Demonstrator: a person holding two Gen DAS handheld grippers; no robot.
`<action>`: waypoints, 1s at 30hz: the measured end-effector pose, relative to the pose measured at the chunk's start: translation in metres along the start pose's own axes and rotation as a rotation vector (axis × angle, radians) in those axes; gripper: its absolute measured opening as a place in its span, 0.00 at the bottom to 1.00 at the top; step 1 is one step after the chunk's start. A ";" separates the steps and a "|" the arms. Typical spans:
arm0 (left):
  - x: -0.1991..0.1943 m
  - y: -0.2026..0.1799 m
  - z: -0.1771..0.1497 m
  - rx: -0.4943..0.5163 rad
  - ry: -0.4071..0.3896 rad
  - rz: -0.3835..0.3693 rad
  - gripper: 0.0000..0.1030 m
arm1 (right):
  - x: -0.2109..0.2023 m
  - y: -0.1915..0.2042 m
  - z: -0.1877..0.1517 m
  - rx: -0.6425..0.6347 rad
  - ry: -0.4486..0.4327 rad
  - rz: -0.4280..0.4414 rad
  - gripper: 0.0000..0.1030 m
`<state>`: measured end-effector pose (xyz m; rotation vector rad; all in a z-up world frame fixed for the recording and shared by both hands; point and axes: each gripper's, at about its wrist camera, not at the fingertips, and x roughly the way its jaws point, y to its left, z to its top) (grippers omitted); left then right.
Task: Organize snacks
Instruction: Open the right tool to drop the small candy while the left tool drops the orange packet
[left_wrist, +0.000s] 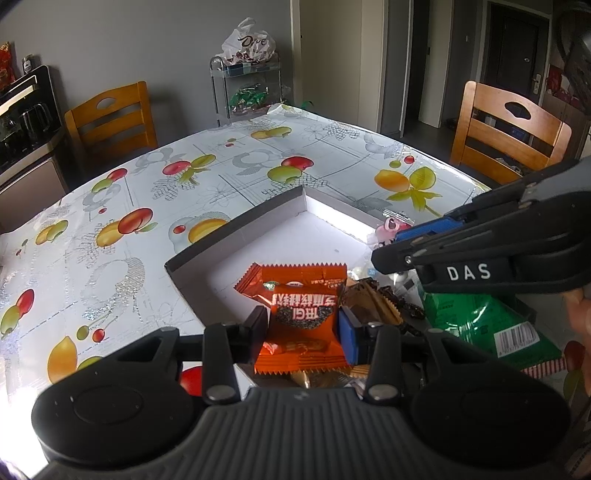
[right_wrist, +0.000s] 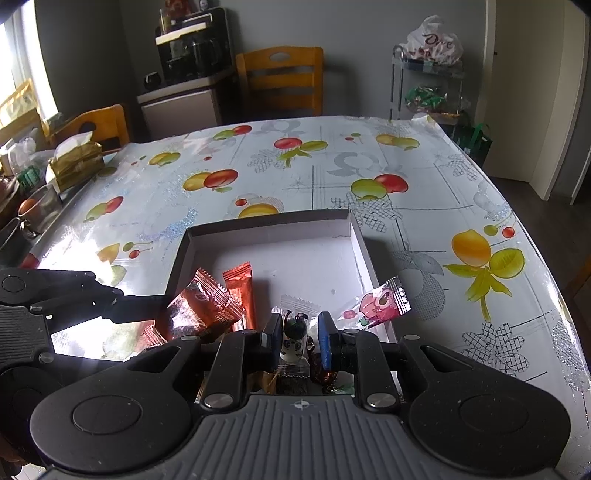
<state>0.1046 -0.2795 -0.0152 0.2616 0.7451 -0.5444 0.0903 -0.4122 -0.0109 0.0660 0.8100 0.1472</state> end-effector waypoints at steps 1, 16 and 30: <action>0.002 -0.001 0.000 0.000 0.002 -0.001 0.38 | 0.000 0.000 0.000 0.000 0.001 -0.002 0.22; 0.006 -0.001 0.001 -0.017 0.017 -0.016 0.40 | 0.002 -0.003 -0.001 0.011 0.018 -0.006 0.23; -0.001 -0.006 0.005 0.004 -0.016 -0.030 0.52 | -0.001 -0.007 0.001 0.030 0.002 -0.001 0.26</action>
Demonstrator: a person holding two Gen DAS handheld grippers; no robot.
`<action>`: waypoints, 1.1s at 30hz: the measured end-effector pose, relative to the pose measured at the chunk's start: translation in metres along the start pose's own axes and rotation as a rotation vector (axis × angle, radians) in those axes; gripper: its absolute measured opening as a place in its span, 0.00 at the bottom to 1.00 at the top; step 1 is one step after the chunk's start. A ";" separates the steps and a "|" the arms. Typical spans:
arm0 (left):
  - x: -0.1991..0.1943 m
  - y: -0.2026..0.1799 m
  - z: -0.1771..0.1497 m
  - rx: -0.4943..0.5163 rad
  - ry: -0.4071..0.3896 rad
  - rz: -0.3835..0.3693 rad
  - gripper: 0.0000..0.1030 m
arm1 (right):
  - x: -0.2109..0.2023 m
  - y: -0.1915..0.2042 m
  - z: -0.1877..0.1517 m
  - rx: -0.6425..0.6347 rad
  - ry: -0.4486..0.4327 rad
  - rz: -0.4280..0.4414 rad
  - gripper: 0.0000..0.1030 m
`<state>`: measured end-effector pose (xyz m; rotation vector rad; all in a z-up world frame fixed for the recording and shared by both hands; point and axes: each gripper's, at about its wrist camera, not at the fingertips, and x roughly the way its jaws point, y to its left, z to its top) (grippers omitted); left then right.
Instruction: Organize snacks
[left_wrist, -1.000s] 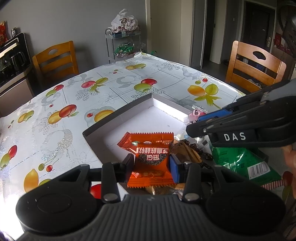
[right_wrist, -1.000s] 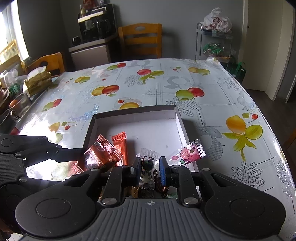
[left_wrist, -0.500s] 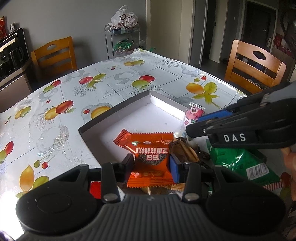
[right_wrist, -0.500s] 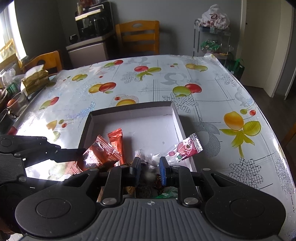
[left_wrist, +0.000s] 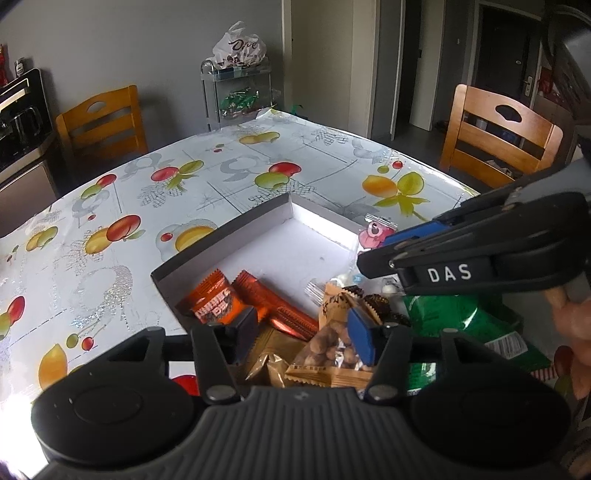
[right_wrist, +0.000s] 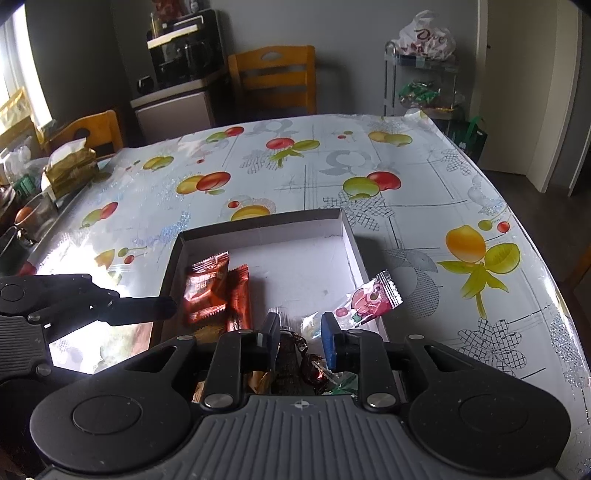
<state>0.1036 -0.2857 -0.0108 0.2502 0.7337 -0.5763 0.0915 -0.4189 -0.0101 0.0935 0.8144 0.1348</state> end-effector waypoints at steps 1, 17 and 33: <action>-0.001 0.001 0.000 -0.003 -0.001 0.001 0.52 | 0.000 0.000 0.000 0.001 0.000 0.001 0.26; -0.021 0.011 -0.008 -0.052 -0.013 0.048 0.58 | -0.011 0.010 0.001 -0.009 -0.030 0.005 0.42; -0.039 0.018 -0.014 -0.106 -0.010 0.091 0.75 | -0.022 0.013 -0.003 -0.010 -0.056 -0.001 0.65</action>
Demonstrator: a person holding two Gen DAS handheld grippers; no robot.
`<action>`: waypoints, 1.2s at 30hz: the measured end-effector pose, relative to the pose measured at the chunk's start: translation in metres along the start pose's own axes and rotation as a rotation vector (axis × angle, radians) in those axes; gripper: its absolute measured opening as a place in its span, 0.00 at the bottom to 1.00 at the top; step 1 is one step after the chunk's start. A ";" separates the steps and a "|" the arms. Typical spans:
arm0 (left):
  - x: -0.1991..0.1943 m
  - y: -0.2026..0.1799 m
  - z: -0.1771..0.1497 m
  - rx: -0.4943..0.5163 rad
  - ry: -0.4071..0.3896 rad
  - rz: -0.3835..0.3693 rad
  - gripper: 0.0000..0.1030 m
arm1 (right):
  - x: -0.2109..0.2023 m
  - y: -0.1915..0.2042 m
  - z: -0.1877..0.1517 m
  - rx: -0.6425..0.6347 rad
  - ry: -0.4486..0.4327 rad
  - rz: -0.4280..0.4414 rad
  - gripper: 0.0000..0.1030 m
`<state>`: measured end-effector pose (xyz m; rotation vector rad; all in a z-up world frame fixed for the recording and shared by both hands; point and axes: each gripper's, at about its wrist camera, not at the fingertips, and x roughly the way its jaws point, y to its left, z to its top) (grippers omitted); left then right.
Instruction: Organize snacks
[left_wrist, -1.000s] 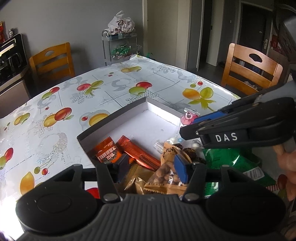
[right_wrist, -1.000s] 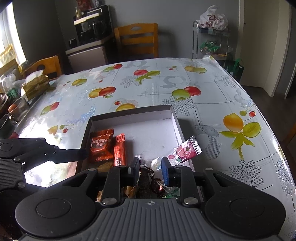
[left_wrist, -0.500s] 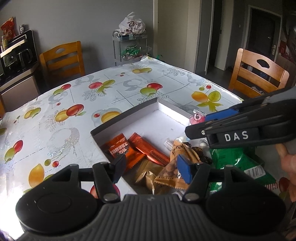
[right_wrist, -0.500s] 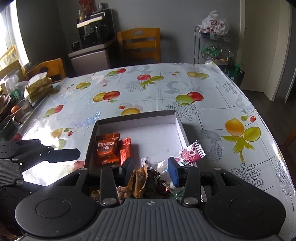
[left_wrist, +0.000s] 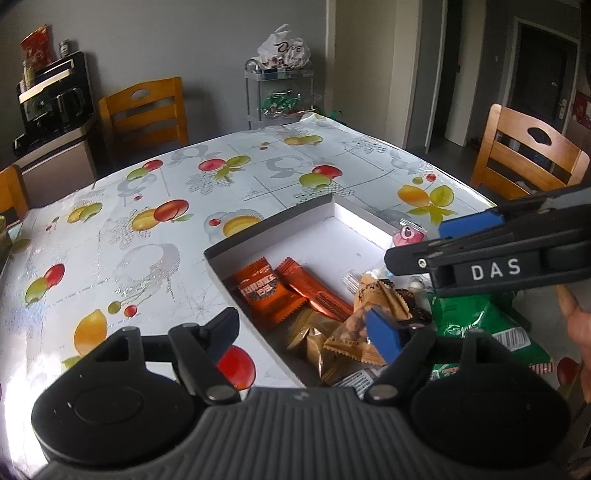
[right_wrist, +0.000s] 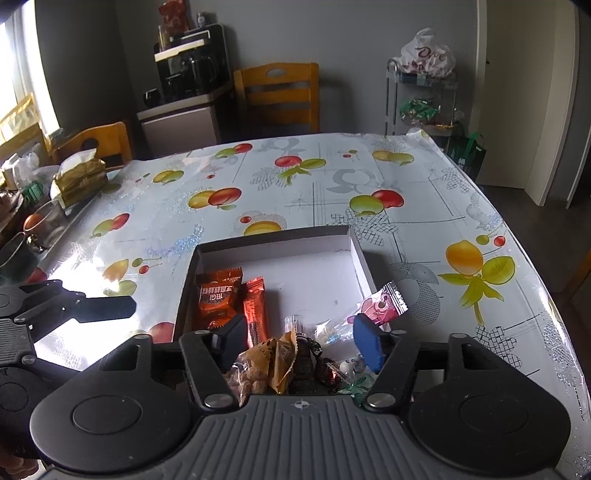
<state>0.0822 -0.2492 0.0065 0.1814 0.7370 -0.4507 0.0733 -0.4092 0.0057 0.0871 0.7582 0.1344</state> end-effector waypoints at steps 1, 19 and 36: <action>-0.001 0.001 0.000 -0.007 0.001 0.005 0.76 | -0.001 0.000 0.000 0.000 -0.002 0.001 0.66; -0.015 0.017 -0.008 -0.028 -0.001 0.056 0.90 | -0.009 0.007 -0.004 0.009 -0.028 -0.009 0.73; -0.029 0.051 -0.019 0.002 -0.024 -0.013 0.91 | -0.018 0.044 -0.004 0.022 -0.045 -0.109 0.76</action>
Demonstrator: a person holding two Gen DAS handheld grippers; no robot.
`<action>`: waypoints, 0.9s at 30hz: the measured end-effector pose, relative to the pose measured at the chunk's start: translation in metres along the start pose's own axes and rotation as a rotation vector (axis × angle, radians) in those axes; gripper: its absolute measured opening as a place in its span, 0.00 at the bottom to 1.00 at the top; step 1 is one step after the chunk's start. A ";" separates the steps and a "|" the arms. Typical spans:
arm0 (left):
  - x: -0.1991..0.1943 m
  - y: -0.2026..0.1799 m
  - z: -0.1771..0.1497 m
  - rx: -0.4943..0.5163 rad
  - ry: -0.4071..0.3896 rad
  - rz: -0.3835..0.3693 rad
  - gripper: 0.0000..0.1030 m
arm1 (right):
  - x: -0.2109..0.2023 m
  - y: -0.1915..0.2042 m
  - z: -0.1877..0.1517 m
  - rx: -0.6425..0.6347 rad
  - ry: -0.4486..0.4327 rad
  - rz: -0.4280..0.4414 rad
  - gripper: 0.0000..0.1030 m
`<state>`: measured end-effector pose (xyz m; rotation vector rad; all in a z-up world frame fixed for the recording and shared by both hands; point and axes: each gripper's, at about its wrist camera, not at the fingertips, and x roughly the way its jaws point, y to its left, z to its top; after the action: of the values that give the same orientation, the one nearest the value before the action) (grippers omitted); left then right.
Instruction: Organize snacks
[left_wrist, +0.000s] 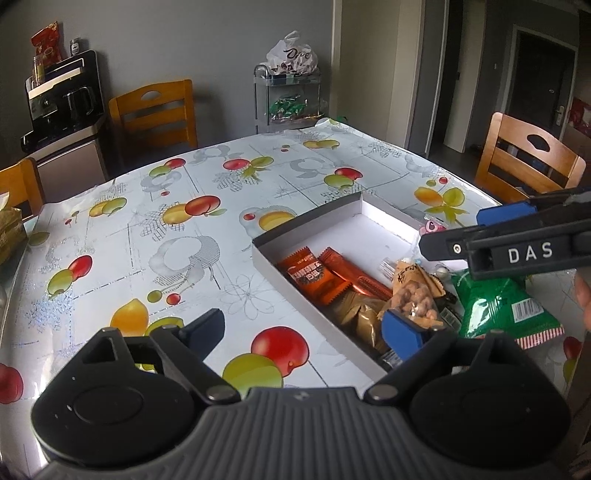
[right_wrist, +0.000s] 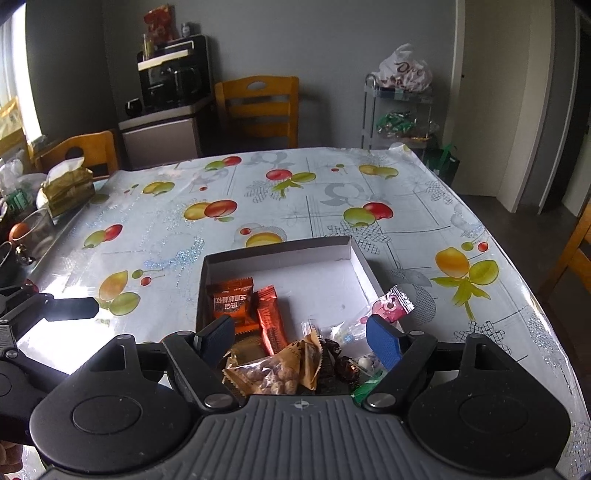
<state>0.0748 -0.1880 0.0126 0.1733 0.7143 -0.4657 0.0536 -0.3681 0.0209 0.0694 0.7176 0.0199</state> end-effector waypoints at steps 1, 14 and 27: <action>-0.001 0.001 0.000 0.002 -0.001 -0.003 0.91 | -0.001 0.002 0.000 0.002 0.000 -0.004 0.76; -0.006 0.004 -0.004 0.024 -0.011 -0.030 0.91 | -0.008 0.009 -0.005 0.016 -0.003 -0.050 0.78; -0.007 0.003 -0.004 0.050 -0.018 -0.042 0.92 | -0.011 0.009 -0.006 0.022 -0.008 -0.055 0.81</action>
<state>0.0692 -0.1818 0.0147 0.2013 0.6905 -0.5254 0.0415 -0.3587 0.0240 0.0707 0.7120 -0.0412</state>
